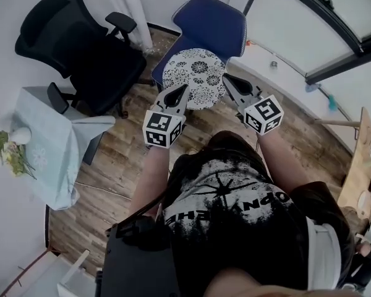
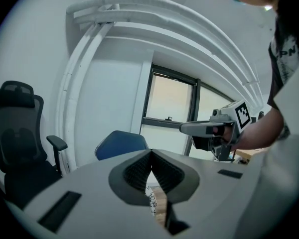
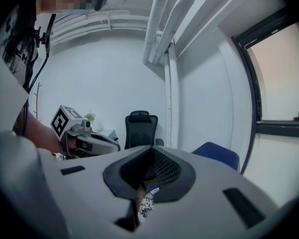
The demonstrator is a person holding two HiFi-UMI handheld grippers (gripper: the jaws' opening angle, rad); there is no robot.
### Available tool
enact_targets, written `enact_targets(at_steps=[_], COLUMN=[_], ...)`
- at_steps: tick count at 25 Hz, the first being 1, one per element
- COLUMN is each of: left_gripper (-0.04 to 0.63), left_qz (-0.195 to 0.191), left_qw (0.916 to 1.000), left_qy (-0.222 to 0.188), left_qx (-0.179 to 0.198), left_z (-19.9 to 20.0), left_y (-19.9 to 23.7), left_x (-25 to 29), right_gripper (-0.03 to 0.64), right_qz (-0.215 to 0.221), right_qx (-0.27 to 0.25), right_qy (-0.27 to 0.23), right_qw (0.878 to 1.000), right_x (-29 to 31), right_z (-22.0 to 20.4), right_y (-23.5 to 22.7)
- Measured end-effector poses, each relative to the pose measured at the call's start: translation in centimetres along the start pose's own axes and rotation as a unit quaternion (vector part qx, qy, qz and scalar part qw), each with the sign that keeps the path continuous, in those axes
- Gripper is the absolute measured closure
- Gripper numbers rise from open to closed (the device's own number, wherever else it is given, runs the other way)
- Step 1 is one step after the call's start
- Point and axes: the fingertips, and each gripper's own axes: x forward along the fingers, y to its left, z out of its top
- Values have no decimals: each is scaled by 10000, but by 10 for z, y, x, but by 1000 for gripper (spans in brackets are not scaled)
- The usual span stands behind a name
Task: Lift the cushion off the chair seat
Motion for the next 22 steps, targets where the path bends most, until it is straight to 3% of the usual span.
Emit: enact_targets(at_steps=[11, 22], left_gripper=[583, 583], left_qz=[-88, -306], left_qw=[9995, 9965], left_qy=[193, 691], left_qx=[-236, -370], left_z=[-4, -29], left_y=[11, 11], left_x=[41, 110], right_gripper=[597, 597], right_qz=[-170, -88], right_qx=[142, 712], right_qy=[311, 537], right_qw=[9993, 9960], right_x=[10, 15], right_z=[-20, -68], right_y=[-39, -99])
